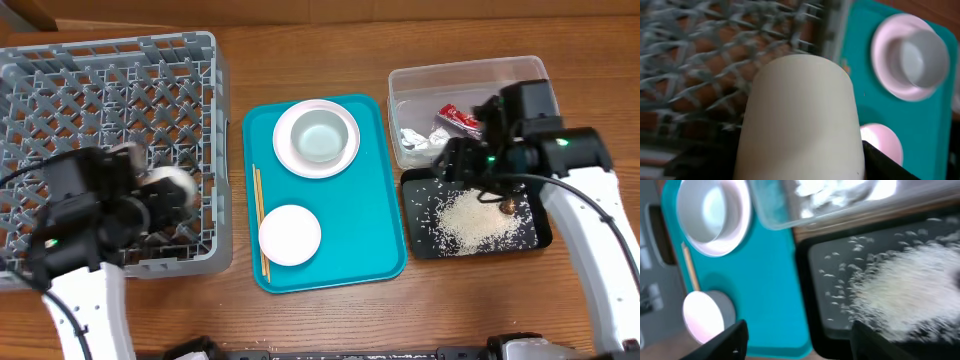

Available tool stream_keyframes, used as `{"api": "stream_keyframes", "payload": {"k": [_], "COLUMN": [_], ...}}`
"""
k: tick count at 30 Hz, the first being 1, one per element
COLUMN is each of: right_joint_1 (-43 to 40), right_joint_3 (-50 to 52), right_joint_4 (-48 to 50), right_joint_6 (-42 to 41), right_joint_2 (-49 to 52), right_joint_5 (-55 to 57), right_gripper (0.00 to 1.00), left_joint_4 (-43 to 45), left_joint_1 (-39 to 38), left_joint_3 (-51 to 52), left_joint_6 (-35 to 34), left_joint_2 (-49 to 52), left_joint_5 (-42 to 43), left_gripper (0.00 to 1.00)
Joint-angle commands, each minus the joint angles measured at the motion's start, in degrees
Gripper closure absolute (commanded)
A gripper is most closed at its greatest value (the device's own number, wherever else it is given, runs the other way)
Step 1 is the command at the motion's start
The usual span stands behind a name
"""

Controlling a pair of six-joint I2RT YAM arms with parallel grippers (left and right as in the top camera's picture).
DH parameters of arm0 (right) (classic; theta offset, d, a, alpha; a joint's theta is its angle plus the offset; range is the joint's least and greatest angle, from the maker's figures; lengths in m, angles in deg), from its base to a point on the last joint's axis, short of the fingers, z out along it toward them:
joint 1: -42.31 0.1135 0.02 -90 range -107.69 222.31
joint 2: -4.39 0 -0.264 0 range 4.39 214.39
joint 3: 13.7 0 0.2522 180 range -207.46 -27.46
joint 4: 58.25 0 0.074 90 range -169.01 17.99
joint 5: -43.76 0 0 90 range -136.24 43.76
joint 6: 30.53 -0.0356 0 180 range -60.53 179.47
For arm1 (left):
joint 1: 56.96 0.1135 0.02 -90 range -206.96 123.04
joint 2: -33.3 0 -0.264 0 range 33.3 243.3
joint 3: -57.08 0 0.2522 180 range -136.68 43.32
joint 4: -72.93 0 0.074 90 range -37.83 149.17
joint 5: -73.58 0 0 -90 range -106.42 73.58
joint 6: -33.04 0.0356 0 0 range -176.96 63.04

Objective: Sort waste into correct bins and load items into the dishwasher
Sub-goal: 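Place the white cup upside down in the dish rack with left gripper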

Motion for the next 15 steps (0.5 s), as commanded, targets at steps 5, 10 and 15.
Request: {"api": "stream_keyframes", "payload": {"k": [5,10,15], "right_joint_1": [-1.1,-1.0,-1.0], "right_joint_3": [-0.5,-0.5,-0.5], "right_joint_4": [-1.7,-2.5,-3.1], "right_joint_6": [2.2,2.2,2.2], "right_joint_2": [-2.6,-2.6,-2.6], "right_joint_5": [3.7,3.7,3.7], "right_gripper": [0.32,0.32,0.32], "left_joint_4": [3.8,6.4,8.7], "left_joint_1": [10.0,10.1,10.1], "left_joint_3": [-1.3,-1.3,-1.3], "left_joint_6": [-2.5,-2.6,-3.4], "left_joint_2": [4.7,11.1,17.8], "left_joint_5": [-4.4,-8.6,-9.0], "left_gripper": [0.94,0.9,0.88]}}
